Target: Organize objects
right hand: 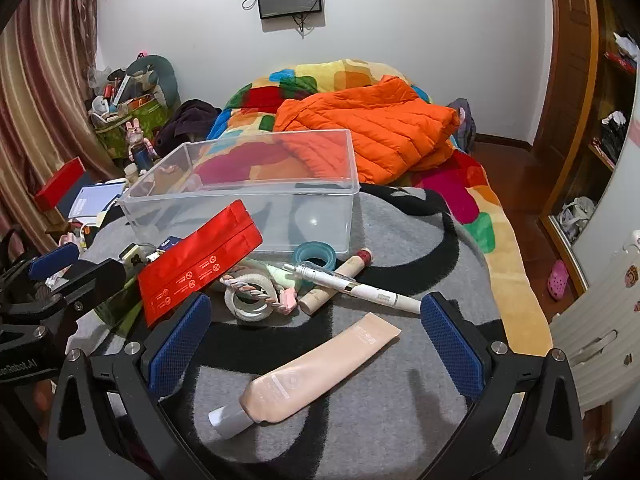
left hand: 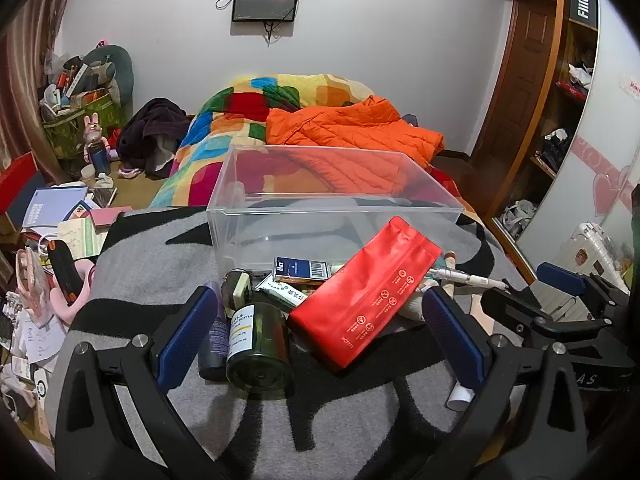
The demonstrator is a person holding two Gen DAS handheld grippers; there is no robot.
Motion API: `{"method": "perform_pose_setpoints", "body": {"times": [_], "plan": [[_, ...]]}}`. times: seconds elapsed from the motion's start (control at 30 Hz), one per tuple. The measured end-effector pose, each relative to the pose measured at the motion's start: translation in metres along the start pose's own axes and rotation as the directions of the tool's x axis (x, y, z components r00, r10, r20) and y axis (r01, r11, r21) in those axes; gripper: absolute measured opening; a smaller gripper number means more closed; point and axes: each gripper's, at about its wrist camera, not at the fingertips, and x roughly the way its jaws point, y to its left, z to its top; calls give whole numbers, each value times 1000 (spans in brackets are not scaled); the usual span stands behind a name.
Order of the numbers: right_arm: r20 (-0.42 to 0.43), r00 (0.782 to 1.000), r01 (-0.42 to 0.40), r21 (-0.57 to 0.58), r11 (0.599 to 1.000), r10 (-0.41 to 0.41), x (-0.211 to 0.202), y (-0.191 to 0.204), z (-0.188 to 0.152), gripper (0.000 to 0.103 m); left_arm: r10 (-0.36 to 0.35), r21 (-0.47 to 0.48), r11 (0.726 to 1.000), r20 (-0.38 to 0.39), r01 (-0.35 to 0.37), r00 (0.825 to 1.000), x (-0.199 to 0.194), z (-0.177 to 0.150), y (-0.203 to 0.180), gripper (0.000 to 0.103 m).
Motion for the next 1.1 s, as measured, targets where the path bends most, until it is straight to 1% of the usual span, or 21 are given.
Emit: {"method": "perform_pose_setpoints", "body": {"times": [0.17,0.37,0.53,0.83,1.1], "plan": [[-8,1000,0,-3,1000,0,2,1,-1,103,6,9,1000,7,-6,1000,-2,-1,0,103],[-10,1000,-6,-2,1000,6,3,0,-1,103,-11,17,1000,7,11,1000,-3,-4,-4,103],[-10,1000,-7,6,1000,7,3,-1,-2,103,-7,31,999,6,7,1000,-2,-4,-9,103],[-13,1000,-11,10,1000,11,4,-3,-2,103,-18,-11,1000,-4,18,1000,-1,-4,-2,103],[-7,1000,-17,-3,1000,17,3,0,-2,103,-21,-17,1000,-5,21,1000,-1,-3,1,103]]}}
